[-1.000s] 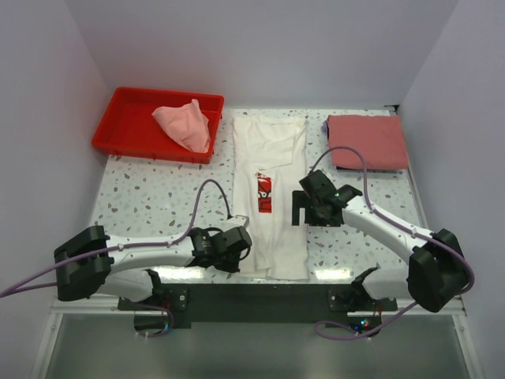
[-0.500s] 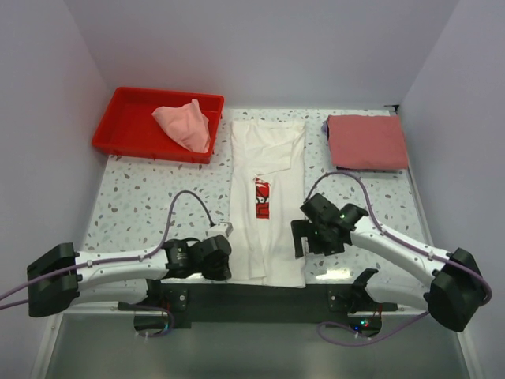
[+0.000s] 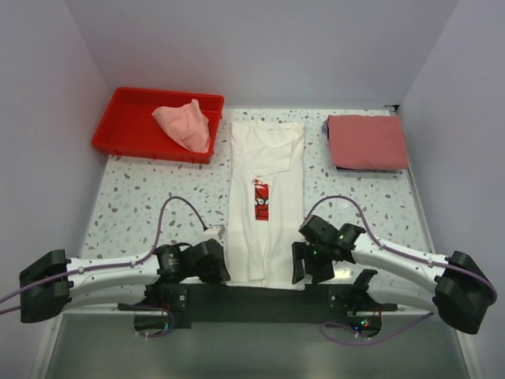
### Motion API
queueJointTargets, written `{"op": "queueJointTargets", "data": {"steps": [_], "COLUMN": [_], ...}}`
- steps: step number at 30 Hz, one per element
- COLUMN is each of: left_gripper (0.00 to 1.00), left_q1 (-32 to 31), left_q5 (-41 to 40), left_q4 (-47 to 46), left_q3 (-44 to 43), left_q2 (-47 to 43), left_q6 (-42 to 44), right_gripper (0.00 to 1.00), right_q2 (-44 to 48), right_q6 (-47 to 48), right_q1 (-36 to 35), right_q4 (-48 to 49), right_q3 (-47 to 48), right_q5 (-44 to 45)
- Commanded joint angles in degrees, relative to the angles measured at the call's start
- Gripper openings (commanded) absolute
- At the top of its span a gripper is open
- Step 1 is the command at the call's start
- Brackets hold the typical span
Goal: Fold and stack the t-shirts
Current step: Fold the tshirt
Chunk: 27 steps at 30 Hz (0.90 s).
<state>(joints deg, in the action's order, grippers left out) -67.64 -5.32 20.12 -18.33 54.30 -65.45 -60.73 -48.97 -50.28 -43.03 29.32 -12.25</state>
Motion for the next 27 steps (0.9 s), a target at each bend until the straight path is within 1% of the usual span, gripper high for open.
{"op": "queueJointTargets", "data": {"steps": [1, 3, 5, 9, 10, 12, 13, 14, 15, 19, 21, 23, 24, 26, 27], "left_gripper": [0.00, 0.00, 0.00, 0.00, 0.00, 0.00, 0.00, 0.00, 0.00, 0.00, 0.00, 0.00, 0.00, 0.00, 0.00], "left_q1": [-0.39, -0.39, -0.39, -0.39, -0.39, -0.39, -0.39, -0.39, -0.39, -1.18, -1.88, -2.06, -2.06, -2.15, -2.15], "left_q5": [1.10, 0.84, 0.66, 0.93, 1.19, 1.45, 1.63, 1.63, 1.72, 3.73, 4.26, 5.05, 5.06, 3.48, 2.43], "left_q4": [-3.07, -2.54, -2.45, -2.45, -2.45, -2.45, -2.37, -2.19, -1.67, -0.70, -0.96, -0.96, 0.61, 5.77, 6.94], "left_q3": [0.93, 0.75, 0.75, 1.19, 1.19, 1.36, 1.45, 1.37, 1.28, 3.12, 4.43, 4.44, 3.48, 1.47, 0.84], "left_q2": [-0.25, -0.16, -0.42, -0.78, -0.78, -0.87, -0.87, -1.13, -1.30, -3.85, -5.17, -5.00, -4.91, -5.17, -5.43], "left_q6": [-1.52, -1.70, -1.79, -2.22, -2.40, -2.58, -2.66, -2.66, -2.66, -4.94, -5.83, -6.27, -6.01, -6.27, -6.09], "right_gripper": [0.63, 0.56, 0.55, 0.46, 0.39, 0.29, 0.12, 0.04, 0.00, 0.00, 0.00, 0.00, 0.00, 0.00, 0.00], "right_q2": [-0.53, -0.97, -1.23, -2.11, -2.20, -2.03, -1.59, -1.32, -0.89, 3.94, 8.07, 10.53, 10.72, 10.90, 10.72], "right_q6": [-4.02, -5.34, -6.13, -7.36, -7.63, -8.42, -8.86, -9.64, -9.91, -11.85, -13.16, -14.39, -15.53, -15.11, -14.58], "right_q1": [-0.61, -1.31, -1.75, -2.19, -2.36, -2.71, -2.72, -2.63, -2.80, -3.68, -3.77, -3.77, -3.77, -3.77, -3.86], "right_q4": [5.74, 7.16, 7.34, 8.04, 8.39, 8.22, 8.31, 8.40, 8.48, 5.94, 7.33, 12.24, 13.66, 12.89, 11.92], "right_q3": [-1.37, -2.42, -2.86, -4.79, -4.97, -5.41, -5.68, -6.11, -6.90, -9.01, -10.42, -11.56, -12.52, -12.53, -11.92], "right_q5": [-3.04, -4.18, -4.19, -4.27, -4.36, -3.66, -3.48, -3.66, -4.18, -5.06, -6.29, -8.13, -9.71, -9.46, -8.33]}}
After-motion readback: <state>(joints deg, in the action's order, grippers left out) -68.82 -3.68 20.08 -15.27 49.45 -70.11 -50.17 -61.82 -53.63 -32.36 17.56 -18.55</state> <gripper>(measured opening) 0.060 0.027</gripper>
